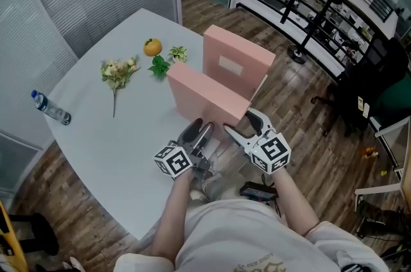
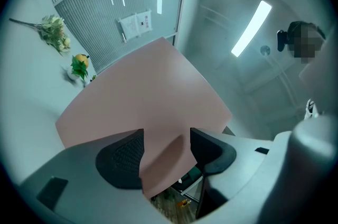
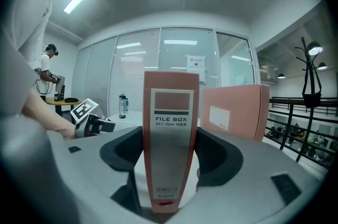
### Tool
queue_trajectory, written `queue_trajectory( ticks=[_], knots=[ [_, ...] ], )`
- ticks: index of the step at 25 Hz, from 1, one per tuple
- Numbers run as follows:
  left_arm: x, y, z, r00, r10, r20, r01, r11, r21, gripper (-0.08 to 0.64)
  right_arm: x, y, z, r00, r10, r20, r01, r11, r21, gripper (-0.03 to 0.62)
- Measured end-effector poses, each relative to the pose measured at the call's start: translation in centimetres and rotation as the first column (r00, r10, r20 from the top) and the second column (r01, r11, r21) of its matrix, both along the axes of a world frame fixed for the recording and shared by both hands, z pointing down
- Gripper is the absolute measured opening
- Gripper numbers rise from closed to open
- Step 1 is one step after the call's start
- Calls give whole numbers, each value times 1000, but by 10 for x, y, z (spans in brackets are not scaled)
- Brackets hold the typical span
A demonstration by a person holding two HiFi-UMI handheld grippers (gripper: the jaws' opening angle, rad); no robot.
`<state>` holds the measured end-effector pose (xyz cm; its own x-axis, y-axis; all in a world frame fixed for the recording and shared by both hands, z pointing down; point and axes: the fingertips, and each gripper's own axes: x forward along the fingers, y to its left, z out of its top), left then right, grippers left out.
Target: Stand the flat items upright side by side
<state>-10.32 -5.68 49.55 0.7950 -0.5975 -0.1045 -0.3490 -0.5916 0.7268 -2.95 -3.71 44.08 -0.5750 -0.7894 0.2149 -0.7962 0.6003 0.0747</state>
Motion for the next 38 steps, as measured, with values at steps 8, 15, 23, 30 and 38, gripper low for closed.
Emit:
queue_trajectory(
  ticks=[8, 15, 23, 30, 38],
  knots=[
    [-6, -1, -3, 1000, 6, 7, -6, 1000, 2, 262, 2, 1, 3, 999, 21, -26, -21, 1000, 1, 310],
    [-12, -3, -9, 1000, 8, -7, -7, 1000, 9, 262, 4, 5, 13, 999, 47, 26, -45, 997, -61, 316],
    [-11, -5, -7, 1000, 14, -10, -14, 1000, 3, 262, 8, 2, 26, 995, 75, 70, -67, 992, -110, 316],
    [-11, -9, 4, 1000, -11, -22, 10, 999, -41, 261, 10, 11, 29, 993, -2, 114, 16, 992, -125, 293],
    [0, -10, 9, 1000, -17, -8, 17, 998, -53, 261, 10, 10, 28, 997, -27, 79, 35, 994, -107, 281]
  ],
)
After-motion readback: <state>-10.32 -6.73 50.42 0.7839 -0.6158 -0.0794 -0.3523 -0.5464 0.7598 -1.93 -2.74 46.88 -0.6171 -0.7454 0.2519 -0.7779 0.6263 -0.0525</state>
